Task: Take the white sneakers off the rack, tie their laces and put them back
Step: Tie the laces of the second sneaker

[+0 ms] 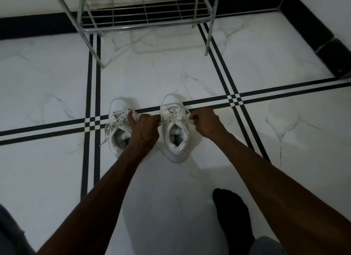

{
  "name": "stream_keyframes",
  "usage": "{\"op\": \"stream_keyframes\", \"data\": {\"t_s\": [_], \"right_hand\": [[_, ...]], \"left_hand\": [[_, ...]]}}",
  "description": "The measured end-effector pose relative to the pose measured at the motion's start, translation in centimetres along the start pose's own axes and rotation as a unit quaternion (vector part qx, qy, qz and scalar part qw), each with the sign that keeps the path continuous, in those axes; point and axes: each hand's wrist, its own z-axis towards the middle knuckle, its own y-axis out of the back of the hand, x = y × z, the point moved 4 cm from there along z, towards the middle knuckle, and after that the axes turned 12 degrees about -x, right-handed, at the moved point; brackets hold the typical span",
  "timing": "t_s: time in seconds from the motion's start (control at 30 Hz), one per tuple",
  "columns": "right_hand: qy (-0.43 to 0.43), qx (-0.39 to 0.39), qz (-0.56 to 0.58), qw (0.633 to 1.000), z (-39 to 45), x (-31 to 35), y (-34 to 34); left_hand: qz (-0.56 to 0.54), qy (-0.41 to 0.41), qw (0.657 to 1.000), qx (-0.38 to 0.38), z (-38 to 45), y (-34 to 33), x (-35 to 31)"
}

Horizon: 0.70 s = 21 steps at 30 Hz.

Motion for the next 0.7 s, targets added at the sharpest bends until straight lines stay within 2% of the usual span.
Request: {"op": "stream_keyframes", "data": {"t_s": [0.07,0.13,0.23,0.37,0.47,0.53,0.6,0.7], "right_hand": [[0.009,0.013,0.042,0.999,-0.4,0.4,-0.1],[0.023,-0.006,0.071,0.997,-0.5,1.0,-0.3],[0.022,-0.029,0.088,0.995,-0.3,1.4,-0.2],[0.054,-0.053,0.047,0.996,-0.4,0.7,-0.4],[0.069,-0.062,0.028,0.995,-0.7,0.9,-0.8],[0.049,-0.056,0.016,0.997,-0.9,0.9,-0.9],[0.022,-0.030,0.030,0.999,-1.1,0.5,-0.5],[-0.050,0.030,0.123,0.991,-1.2,-0.3,0.8]], "left_hand": [[-0.012,0.000,1.000,0.013,-0.3,-0.3,-0.5],[-0.028,0.007,0.999,0.013,-0.4,-0.2,-0.9],[-0.028,0.008,0.999,-0.023,-0.3,0.6,-1.3],[0.004,-0.005,0.999,-0.051,-0.6,1.1,-0.9],[-0.001,-0.008,0.999,-0.034,-0.8,0.6,-1.2],[-0.073,0.036,0.996,-0.025,-0.4,0.4,-1.0],[-0.190,0.084,0.978,0.003,0.1,0.8,-0.6],[-0.308,0.130,0.941,0.046,0.5,2.6,-0.6]]}}
